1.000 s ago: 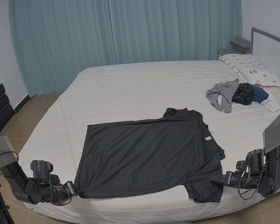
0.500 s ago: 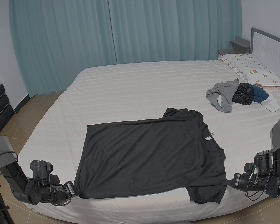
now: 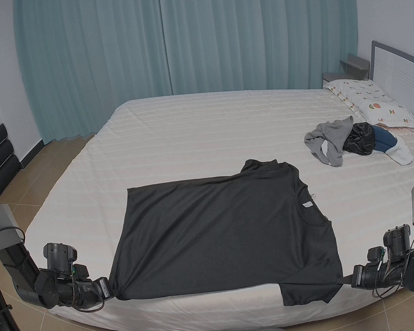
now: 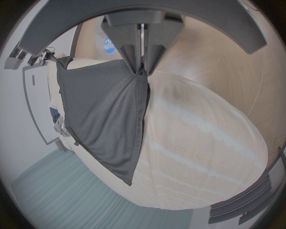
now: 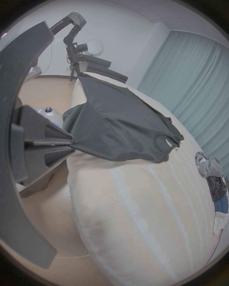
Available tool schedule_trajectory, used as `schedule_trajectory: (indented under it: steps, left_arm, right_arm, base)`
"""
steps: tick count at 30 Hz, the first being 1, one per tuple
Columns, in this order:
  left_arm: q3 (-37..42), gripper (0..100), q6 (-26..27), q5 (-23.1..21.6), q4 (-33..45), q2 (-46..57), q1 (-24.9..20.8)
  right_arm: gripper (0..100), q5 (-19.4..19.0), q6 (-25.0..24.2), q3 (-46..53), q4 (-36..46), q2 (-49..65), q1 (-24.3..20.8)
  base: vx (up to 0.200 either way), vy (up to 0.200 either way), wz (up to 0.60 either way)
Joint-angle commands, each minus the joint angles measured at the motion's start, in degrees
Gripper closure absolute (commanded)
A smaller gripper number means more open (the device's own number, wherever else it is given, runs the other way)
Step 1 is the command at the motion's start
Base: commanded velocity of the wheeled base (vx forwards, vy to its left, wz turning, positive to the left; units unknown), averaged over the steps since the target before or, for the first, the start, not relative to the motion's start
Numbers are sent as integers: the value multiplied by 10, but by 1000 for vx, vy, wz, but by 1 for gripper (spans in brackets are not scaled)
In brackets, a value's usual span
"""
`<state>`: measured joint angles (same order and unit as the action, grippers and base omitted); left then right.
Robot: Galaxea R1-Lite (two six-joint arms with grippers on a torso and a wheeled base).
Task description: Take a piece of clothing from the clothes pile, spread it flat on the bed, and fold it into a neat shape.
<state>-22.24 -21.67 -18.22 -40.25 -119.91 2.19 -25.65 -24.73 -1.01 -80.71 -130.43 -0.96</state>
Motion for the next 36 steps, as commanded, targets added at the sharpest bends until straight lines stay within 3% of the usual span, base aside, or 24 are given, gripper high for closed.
schedule_trajectory:
  steps: [1, 12, 22, 30, 36]
  left_arm:
    - [18, 100, 18, 1, 1, 9, 0]
    - [48, 100, 81, 4, 21, 30, 1]
    - [43, 100, 131, 7, 139, 95, 1]
    - [47, 100, 152, 9, 164, 100, 0]
    - [52, 100, 178, 39, 190, 107, -2]
  right_arm:
    - [100, 7, 16, 10, 36, 33, 0]
    - [100, 22, 68, 10, 157, 101, -6]
    - [100, 48, 90, 10, 249, 176, -26]
    - [100, 49, 116, 10, 296, 202, -24]
    - [100, 53, 152, 10, 361, 244, -22]
  base:
    - [0, 0, 0]
    - [0, 0, 0]
    - [0, 0, 0]
    - [0, 0, 0]
    - [0, 0, 0]
